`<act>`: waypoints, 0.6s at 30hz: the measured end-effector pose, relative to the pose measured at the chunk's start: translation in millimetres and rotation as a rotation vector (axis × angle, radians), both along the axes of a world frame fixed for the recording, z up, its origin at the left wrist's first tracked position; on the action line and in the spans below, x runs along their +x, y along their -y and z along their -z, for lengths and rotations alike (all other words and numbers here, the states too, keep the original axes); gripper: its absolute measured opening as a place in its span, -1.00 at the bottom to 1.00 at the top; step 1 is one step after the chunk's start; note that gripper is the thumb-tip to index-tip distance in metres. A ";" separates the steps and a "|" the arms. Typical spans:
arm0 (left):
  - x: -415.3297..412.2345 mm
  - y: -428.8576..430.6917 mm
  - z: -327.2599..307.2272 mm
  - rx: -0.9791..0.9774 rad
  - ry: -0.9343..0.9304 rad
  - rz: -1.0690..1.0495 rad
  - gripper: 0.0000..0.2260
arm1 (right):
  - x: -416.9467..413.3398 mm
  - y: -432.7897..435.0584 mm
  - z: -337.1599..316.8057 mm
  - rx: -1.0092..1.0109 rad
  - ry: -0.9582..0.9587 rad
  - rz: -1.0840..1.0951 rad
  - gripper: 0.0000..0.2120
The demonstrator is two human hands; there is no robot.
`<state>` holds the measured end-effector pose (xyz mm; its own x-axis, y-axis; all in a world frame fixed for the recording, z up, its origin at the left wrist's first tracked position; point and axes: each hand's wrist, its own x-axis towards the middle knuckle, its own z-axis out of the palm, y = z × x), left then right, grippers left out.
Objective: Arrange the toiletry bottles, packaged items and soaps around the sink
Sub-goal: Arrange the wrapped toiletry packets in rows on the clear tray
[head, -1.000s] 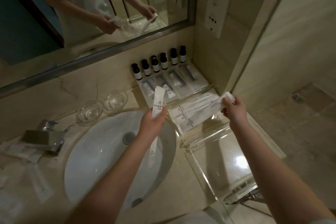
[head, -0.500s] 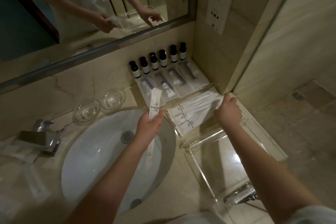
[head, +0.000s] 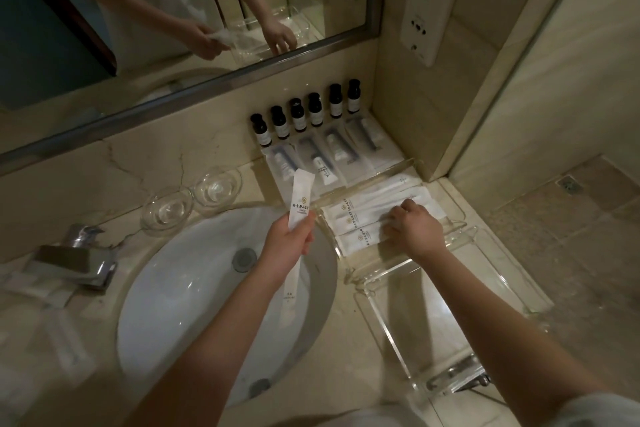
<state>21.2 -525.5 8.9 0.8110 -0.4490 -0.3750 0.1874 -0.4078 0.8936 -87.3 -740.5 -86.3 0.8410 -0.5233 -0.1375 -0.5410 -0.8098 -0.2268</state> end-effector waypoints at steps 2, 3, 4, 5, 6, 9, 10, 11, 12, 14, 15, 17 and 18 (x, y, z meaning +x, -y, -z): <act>1.0 0.4 -2.5 0.000 -0.025 0.036 -0.81 | 1.1 -2.5 -9.6 -0.015 0.017 0.022 -0.72; 0.9 0.7 -5.0 -0.006 -0.043 0.065 -0.82 | 2.2 -4.9 -17.6 0.009 0.059 0.039 -0.68; 1.2 0.5 -6.5 -0.011 -0.063 0.109 -0.83 | 4.2 -8.9 -28.6 0.071 0.151 0.069 -0.65; 0.9 1.0 -8.6 -0.005 -0.082 0.163 -0.81 | 7.2 -14.1 -43.7 0.188 0.278 0.105 -0.63; 0.8 2.0 -10.0 0.018 -0.093 0.224 -0.79 | 11.6 -19.0 -60.3 0.360 0.398 0.136 -0.62; -2.7 7.4 -14.5 0.059 -0.149 0.389 -0.84 | 22.7 -30.5 -107.2 0.949 0.494 0.074 -0.69; -4.4 9.5 -15.1 0.047 -0.174 0.427 -0.85 | 24.8 -32.9 -116.1 1.029 0.463 0.009 -0.76; -7.6 11.8 -16.6 0.030 -0.196 0.453 -0.85 | 26.6 -35.5 -121.8 1.068 0.450 -0.042 -0.86; -10.4 13.6 -17.2 0.022 -0.204 0.462 -0.86 | 27.8 -38.1 -125.5 1.085 0.459 -0.070 -0.91; -15.2 17.2 -16.8 0.052 -0.162 0.431 -0.89 | 30.0 -43.9 -130.4 1.080 0.505 -0.080 -0.83; -16.7 19.0 -16.2 0.082 -0.116 0.399 -0.92 | 30.7 -47.0 -134.1 1.082 0.531 -0.079 -0.79; -18.6 20.8 -15.5 0.082 -0.045 0.285 -0.96 | 30.7 -51.3 -139.4 1.080 0.590 -0.083 -0.76; -18.9 21.2 -16.9 0.034 -0.037 0.191 -0.97 | 29.9 -51.8 -140.2 1.058 0.625 -0.055 -0.78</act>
